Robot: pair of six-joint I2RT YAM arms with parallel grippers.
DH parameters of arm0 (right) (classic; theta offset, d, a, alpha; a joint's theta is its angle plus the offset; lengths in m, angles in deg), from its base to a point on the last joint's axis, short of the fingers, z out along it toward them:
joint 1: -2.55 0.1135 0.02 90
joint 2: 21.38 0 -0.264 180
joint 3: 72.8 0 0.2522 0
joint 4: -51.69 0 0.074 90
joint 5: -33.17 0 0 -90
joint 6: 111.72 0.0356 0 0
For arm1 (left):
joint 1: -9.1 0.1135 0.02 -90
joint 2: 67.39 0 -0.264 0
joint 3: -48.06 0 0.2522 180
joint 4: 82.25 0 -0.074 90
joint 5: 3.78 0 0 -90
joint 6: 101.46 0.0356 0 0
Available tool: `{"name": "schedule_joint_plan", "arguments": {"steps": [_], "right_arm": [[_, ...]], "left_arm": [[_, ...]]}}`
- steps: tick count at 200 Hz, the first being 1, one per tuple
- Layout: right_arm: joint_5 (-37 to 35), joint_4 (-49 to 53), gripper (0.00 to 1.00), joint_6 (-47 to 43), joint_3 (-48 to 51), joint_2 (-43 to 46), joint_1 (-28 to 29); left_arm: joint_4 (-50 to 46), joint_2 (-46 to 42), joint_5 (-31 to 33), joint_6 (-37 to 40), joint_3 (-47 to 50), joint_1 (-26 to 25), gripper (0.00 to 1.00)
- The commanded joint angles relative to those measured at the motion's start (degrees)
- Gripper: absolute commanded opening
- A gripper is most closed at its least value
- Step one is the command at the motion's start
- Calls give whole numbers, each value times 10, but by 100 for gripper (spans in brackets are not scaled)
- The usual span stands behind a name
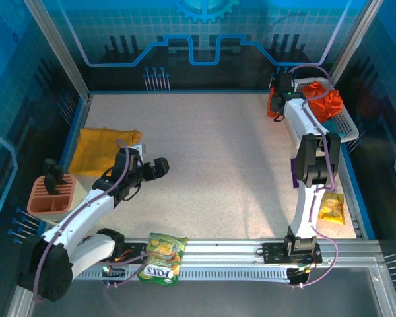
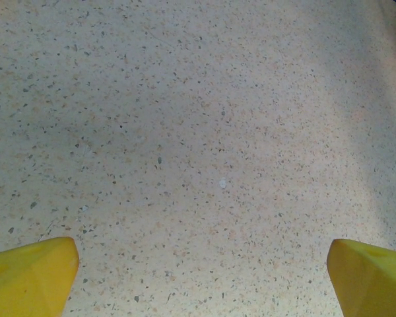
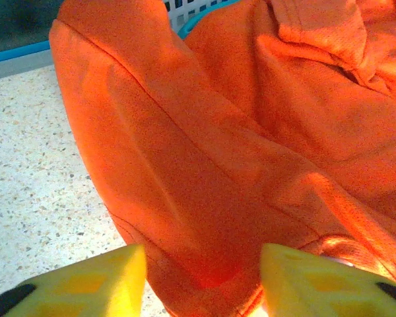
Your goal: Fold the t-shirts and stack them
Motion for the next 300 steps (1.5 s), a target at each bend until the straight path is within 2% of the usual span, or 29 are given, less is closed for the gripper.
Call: {"name": "schedule_joint_plan", "arguments": {"steps": [1,14,33,47,58,72,89,143,248,279,300], "right_arm": [[-33,4,37,-10,-2,1,8],[-39,4,27,-12,-1,2,8],[-53,2,19,-13,6,6,10],[-54,6,17,-12,12,11,11],[-54,5,26,-12,22,24,14],[-51,-17,54,-16,50,47,21],[-61,-31,66,-24,75,72,34],[-82,-49,76,-34,116,81,58],[-96,-20,65,-32,56,9,36],[-97,-17,59,-36,43,-7,30],[-101,-18,48,-40,34,-16,28]], "left_arm": [[15,0,-12,-14,3,-6,98],[17,3,-14,-14,2,-6,98],[16,10,-16,-13,-5,-7,98],[14,16,-17,-10,-8,-8,98],[14,19,-18,-8,-10,-8,98],[14,22,-17,-6,-10,-8,98],[17,28,-17,-5,-10,-8,98],[25,46,-24,-4,-10,-10,98],[26,58,-24,-3,-7,-11,99],[29,58,-23,-4,-4,-11,99],[30,58,-22,-4,-3,-11,99]]}}
